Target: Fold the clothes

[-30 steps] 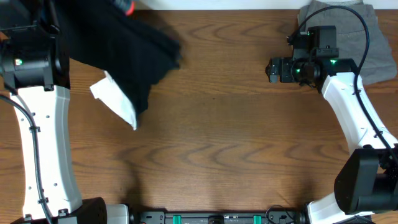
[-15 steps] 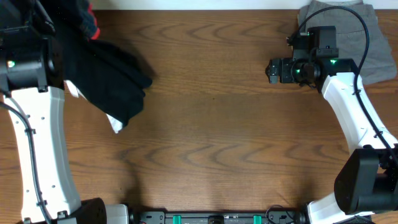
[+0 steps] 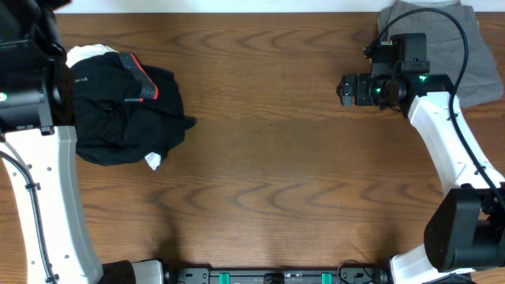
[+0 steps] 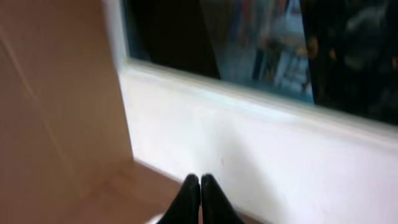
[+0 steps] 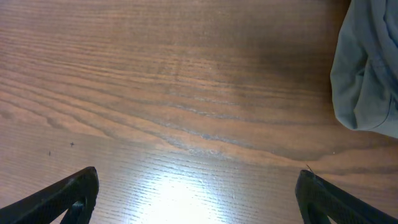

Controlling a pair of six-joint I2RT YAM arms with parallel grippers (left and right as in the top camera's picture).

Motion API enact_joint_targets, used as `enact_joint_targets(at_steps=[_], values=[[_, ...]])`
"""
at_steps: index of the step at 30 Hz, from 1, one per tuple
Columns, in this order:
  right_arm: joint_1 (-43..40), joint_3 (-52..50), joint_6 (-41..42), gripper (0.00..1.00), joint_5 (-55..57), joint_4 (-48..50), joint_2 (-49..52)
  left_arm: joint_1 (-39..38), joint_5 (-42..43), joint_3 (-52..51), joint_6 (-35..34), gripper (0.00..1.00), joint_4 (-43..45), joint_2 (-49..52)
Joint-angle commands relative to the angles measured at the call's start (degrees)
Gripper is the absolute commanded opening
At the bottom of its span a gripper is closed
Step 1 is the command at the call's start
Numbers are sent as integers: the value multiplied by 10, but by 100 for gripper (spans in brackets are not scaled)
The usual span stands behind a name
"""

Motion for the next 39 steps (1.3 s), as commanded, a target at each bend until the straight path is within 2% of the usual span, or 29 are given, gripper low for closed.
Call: enact_joint_targets(at_steps=[1,3,4,5,7,8,10,14,21,26,32,39], values=[[7,9,7,99,-4,-3,-2,0,38,8,-20,6,-56,11],[7,9,7,99,-4,-3,-2,1,37,8,-20,7,-115,19],[7,9,4,99,-4,-3,-2,2,37,8,-21,15,-146,25],[7,9,1,99,-4,-3,-2,4,36,8,-23,35,-173,31],[7,9,1,99,-5,-3,-2,13,36,6,-38,63,-219,49],[7,9,1,99,-4,-3,-2,20,36,4,-45,71,-232,57],[7,9,1,99,-5,-4,-2,38,36,0,-48,77,-247,81],[7,9,1,99,-5,-9,-2,76,36,-1,-45,82,-241,138],[7,9,1,99,-5,-11,-2,141,38,-1,-10,83,-184,225],[7,9,1,99,-5,-10,-2,181,100,-1,18,84,-165,266],[7,9,1,99,-5,-4,-2,211,189,-1,15,84,-207,286],[7,9,1,99,-5,-5,-2,223,188,-4,-13,84,-236,328]])
